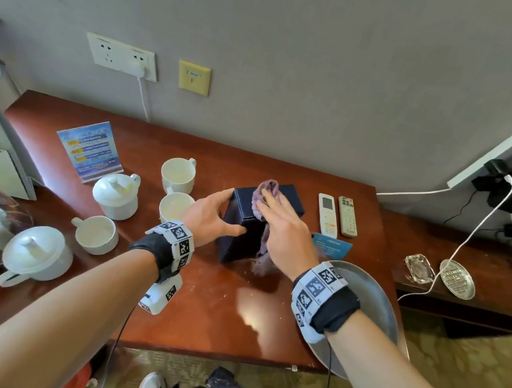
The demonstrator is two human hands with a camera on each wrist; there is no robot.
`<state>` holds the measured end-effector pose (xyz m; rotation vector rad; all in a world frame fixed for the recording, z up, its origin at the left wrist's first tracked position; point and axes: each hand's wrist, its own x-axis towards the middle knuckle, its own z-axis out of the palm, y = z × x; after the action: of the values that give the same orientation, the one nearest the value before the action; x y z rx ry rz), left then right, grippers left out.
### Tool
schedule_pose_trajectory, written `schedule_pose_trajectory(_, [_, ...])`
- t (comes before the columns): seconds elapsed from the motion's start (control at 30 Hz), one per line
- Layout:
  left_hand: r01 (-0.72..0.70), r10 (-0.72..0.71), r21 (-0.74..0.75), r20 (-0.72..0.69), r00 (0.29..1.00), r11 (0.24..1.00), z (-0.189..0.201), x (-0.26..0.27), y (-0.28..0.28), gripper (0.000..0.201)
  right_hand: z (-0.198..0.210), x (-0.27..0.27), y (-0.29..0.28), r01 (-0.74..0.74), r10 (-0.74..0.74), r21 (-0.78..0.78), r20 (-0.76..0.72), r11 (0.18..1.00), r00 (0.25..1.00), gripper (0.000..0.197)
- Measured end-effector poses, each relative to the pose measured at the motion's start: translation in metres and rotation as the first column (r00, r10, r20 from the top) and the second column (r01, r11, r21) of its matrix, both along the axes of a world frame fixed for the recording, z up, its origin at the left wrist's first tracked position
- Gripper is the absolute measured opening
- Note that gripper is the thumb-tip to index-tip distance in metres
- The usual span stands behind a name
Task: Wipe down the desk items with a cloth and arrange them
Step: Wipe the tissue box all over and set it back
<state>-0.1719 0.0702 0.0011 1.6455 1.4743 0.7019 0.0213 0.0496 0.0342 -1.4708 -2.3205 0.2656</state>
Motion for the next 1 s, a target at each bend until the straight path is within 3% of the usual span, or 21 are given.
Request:
schedule_pose_trajectory(0.17, [0.032, -0.032, 0.017, -0.045, 0.998, 0.999, -0.008, 0.001, 0.0, 0.075, 0.008, 0.029, 0.013, 0.211, -0.212, -0.021, -0.055, 0.977, 0.976, 0.06])
schedule_pose_trajectory(0.27, [0.038, -0.006, 0.15, -0.213, 0.977, 0.988, 0.001, 0.006, 0.005, 0.075, 0.014, 0.045, 0.01, 0.286, -0.294, -0.068, -0.179, 0.956, 0.939, 0.05])
schedule_pose_trajectory(0.33, [0.053, -0.009, 0.213, -0.205, 0.979, 0.976, 0.013, 0.012, 0.008, 0.072, 0.017, 0.053, 0.007, 0.312, -0.339, -0.139, -0.273, 0.94, 0.9, 0.044])
schedule_pose_trajectory(0.47, [0.11, -0.087, 0.17, -0.136, 0.987, 0.979, 0.027, 0.026, 0.004, 0.069, 0.012, 0.068, 0.0, 0.328, -0.382, -0.208, -0.339, 0.922, 0.859, 0.042])
schedule_pose_trajectory(0.57, [0.157, -0.134, 0.108, -0.196, 0.971, 0.982, 0.025, 0.033, -0.007, 0.069, 0.005, 0.078, -0.008, 0.345, -0.42, -0.257, -0.352, 0.903, 0.837, 0.042])
schedule_pose_trajectory(0.77, [0.361, -0.278, 0.111, -0.448, 0.85, 0.926, 0.013, 0.072, -0.028, 0.074, -0.008, 0.1, -0.028, 0.399, -0.505, -0.336, -0.34, 0.853, 0.794, 0.042])
schedule_pose_trajectory(1.0, [0.569, -0.369, 0.079, -0.686, 0.626, 0.819, -0.036, 0.119, -0.043, 0.091, -0.03, 0.131, -0.051, 0.413, -0.575, -0.429, -0.382, 0.804, 0.724, 0.041])
